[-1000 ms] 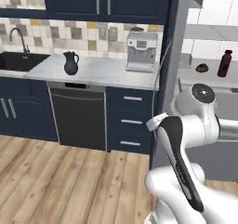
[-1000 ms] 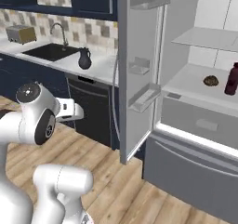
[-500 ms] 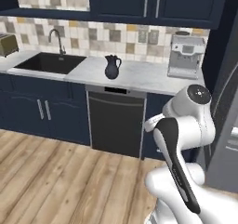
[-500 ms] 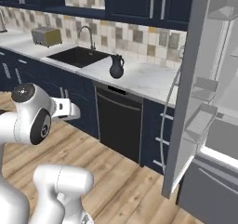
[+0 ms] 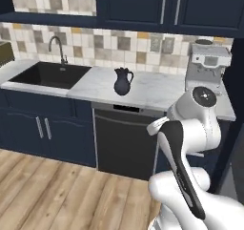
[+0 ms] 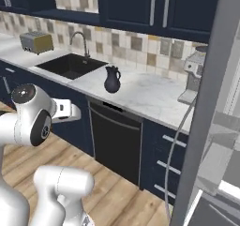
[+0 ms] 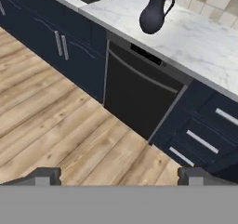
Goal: Move the bread and juice from the top shelf to the second highest shelf to make space. Then, place the pitcher from the counter on the cleared top shelf.
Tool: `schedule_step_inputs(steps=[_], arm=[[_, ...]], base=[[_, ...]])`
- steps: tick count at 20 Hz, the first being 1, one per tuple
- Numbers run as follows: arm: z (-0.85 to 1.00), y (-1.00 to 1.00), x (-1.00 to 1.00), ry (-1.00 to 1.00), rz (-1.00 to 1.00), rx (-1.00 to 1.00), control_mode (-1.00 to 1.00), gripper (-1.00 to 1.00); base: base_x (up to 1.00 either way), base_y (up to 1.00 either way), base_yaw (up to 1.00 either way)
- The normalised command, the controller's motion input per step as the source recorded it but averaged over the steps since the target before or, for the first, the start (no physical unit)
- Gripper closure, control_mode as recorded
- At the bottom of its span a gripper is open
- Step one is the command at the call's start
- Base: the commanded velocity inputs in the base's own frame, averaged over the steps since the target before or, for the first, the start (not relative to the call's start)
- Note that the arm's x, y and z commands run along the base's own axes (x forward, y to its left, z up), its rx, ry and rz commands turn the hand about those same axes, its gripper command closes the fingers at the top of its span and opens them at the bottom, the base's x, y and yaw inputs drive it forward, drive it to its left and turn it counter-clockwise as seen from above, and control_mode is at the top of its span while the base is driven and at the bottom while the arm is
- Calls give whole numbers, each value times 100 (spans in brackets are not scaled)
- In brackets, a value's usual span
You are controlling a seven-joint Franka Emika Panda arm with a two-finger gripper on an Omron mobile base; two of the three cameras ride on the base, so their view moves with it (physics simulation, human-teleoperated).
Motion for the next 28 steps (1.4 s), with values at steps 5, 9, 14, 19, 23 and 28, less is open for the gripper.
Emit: schedule_step_inputs(steps=[5, 9, 14, 19, 23, 28], arm=[[0, 0, 0, 0, 0, 0, 100, -100], [0, 0, 0, 0, 0, 0, 100, -100], [0, 0, 0, 0, 0, 0, 100, -100], [0, 0, 0, 0, 0, 0, 100, -100], [0, 0, 0, 0, 0, 0, 100, -100], [0, 0, 0, 0, 0, 0, 100, -100]], base=[[95, 18, -4], [93, 19, -4], [87, 21, -4], [79, 23, -3], [73, 24, -2], [55, 15, 0]])
